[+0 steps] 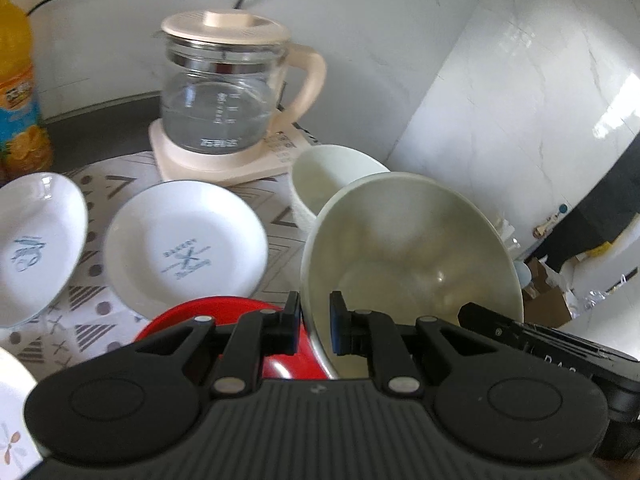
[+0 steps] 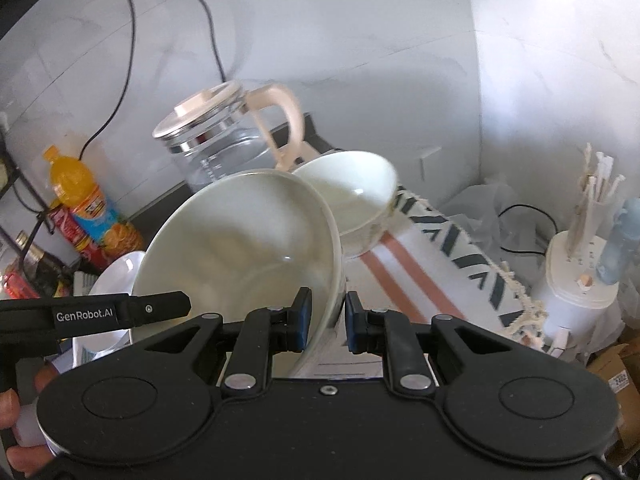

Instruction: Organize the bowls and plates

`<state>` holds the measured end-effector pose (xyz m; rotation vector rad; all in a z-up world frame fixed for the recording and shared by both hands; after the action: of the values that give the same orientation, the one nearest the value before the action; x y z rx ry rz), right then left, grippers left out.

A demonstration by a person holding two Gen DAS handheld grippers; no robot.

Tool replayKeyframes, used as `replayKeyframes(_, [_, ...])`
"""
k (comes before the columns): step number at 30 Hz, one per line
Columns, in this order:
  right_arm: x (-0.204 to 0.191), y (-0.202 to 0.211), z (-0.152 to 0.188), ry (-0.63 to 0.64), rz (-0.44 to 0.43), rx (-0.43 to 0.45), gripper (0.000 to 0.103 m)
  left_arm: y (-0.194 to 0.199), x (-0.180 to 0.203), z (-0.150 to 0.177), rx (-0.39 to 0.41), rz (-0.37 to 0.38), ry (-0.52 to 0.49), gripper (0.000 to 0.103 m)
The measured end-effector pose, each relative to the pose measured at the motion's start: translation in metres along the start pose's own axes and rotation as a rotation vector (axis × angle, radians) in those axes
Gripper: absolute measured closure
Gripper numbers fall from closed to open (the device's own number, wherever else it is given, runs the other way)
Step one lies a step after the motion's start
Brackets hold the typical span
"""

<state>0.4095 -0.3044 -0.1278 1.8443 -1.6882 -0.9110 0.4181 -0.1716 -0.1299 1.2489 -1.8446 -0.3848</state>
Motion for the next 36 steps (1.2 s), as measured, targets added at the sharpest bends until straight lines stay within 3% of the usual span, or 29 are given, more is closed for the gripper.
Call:
replayKeyframes(17, [-0.062, -0.001, 0.029, 0.137, -0.099, -0.066, 0.082, 0.049, -0.051, 0.027, 0.053, -0.111, 0.125, 0.090])
replayKeyframes(30, [-0.076, -0.022, 0.055, 0.208, -0.091, -0.142, 0.078, 0.042, -0.076, 0.055, -0.005, -0.150, 0.204, 0.088])
replayKeyframes(36, [-0.087, -0.027, 0.055, 0.247, -0.097, -0.137, 0.072, 0.033, -0.088, 0.062, -0.028, -0.156, 0.226, 0.087])
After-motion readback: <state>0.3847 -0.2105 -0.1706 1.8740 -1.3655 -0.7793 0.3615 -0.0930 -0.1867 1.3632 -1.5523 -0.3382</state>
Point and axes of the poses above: each gripper's, at about its wrist camera, not at the fingertips, and y roughly against the way its jaws point, x to its right, z to its underside, the point moved 9 cm from there along -y, roughly the way its jaws point, and after that the axes turned 15 degrees about z, right-handed, at the moved point
